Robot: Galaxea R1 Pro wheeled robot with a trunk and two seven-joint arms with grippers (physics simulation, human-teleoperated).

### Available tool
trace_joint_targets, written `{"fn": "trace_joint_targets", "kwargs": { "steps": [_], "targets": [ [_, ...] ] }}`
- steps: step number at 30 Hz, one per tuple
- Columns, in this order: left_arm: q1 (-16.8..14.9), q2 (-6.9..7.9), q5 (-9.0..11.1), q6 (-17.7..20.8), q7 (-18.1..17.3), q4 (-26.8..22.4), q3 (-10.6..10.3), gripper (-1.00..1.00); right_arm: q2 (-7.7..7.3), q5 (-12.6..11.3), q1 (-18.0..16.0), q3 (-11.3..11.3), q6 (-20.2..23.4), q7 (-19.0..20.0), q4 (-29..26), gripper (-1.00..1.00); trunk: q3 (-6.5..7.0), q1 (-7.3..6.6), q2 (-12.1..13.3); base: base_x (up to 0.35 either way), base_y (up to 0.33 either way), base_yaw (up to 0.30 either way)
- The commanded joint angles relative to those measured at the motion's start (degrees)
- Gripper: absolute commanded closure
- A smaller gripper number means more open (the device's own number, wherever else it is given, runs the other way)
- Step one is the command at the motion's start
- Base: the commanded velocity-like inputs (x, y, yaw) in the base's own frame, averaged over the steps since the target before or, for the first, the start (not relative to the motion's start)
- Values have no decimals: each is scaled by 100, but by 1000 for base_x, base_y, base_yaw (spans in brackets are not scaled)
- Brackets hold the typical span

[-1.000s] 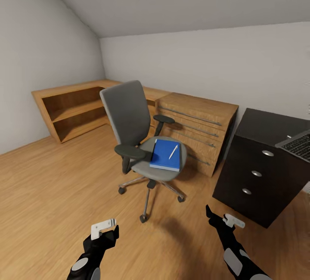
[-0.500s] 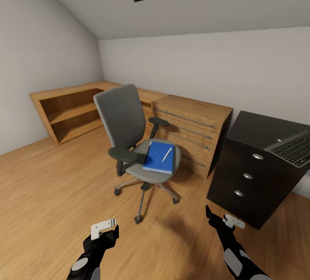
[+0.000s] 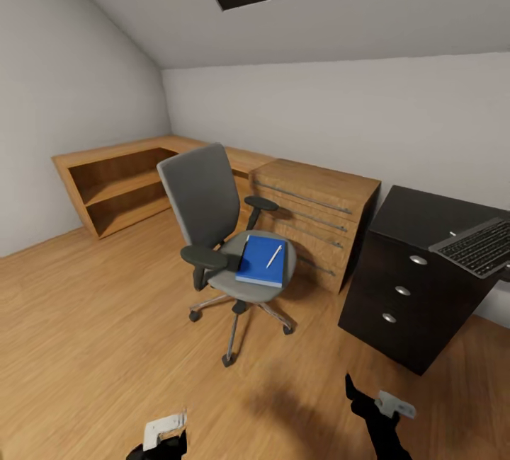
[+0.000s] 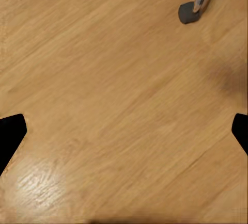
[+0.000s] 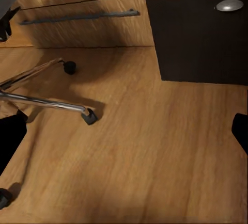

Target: In the bedroom, organize the workspace by keeping the computer under the desk, ensuring the monitor is on the desk, placing the keyboard on the desk next to the monitor, placing the mouse on the desk next to the keyboard, moving the folder from the swivel chair onto the desk next to the mouse, stacking the notebook on top of the folder with the pen on top of the notebook, and positioning the swivel chair next to the desk.

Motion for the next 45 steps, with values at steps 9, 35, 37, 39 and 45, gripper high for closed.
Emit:
{"fn": "trace_joint_targets", "kwargs": {
  "steps": [9, 35, 37, 39, 45],
  "targets": [
    [-1, 94, 68, -1158, 27, 1027, -25, -100, -16, 135, 310, -17, -390, 56, 145, -100, 158, -199, 360, 0, 0, 0],
    [6, 83, 60, -2323, 30, 2948, -69, -100, 124, 153, 461, -17, -400, 16, 162, -100, 646, -770, 1403, 0, 0, -91],
    [6, 81, 60, -2322, 18, 2965, -69, -100, 124, 154, 463, -17, -397, 16, 162, -100, 686, -814, 1483, 0, 0, -261],
    [4, 62, 60, -2320, 2, 2979, -69, -100, 129, 154, 464, -17, -393, 22, 162, -100, 724, -858, 1563, 0, 0, -180],
    [6, 51, 60, -2319, 0, 2987, -69, -100, 189, 155, 464, -17, -385, 25, 162, -100, 833, -990, 1804, 0, 0, -40]
  ]
}}
